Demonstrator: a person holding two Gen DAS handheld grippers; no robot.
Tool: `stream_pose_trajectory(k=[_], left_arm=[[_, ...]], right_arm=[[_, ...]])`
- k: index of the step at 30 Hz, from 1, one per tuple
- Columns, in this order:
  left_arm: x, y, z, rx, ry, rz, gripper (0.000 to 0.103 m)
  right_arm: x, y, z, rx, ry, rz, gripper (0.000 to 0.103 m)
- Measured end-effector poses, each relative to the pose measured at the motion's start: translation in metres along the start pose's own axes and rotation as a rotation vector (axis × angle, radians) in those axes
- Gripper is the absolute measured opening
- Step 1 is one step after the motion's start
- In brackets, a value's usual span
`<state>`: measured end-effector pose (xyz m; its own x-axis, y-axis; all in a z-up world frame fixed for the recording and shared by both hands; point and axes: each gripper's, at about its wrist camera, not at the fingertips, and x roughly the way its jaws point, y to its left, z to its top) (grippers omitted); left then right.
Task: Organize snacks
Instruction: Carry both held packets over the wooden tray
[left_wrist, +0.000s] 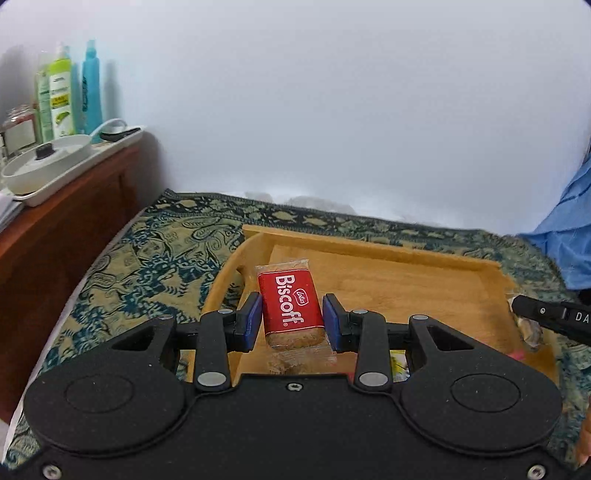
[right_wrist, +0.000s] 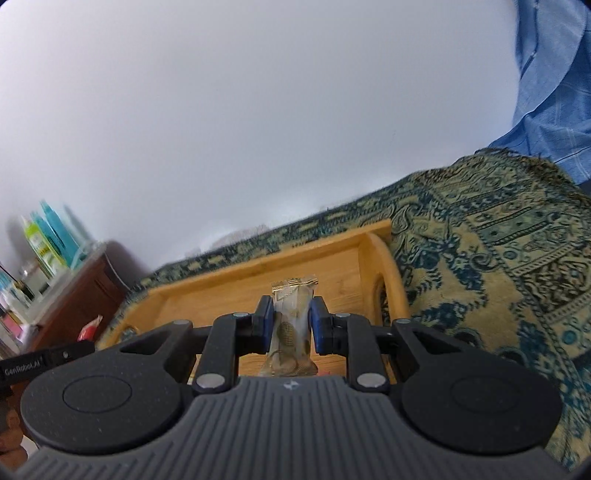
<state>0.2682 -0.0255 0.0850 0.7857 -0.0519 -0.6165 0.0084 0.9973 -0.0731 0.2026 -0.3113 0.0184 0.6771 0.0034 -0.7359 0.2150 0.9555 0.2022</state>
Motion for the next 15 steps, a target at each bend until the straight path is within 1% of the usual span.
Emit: stream_pose_trajectory(k=[3, 8, 15], left_arm=[[0.018, -0.004, -0.001, 0.015, 0.022, 0.003, 0.034], [0.042, -0.008, -0.002, 0.006, 0.06, -0.03, 0.034], [0.056, -0.018, -0.009, 0.08, 0.08, -0.044, 0.034]], right_arm=[[0.013, 0.0, 0.0, -0.009, 0.027, -0.008, 0.025], [0.028, -0.004, 0.001, -0.015, 0.061, -0.019, 0.025], [0.037, -0.003, 0.001, -0.047, 0.086, -0.033, 0.024]])
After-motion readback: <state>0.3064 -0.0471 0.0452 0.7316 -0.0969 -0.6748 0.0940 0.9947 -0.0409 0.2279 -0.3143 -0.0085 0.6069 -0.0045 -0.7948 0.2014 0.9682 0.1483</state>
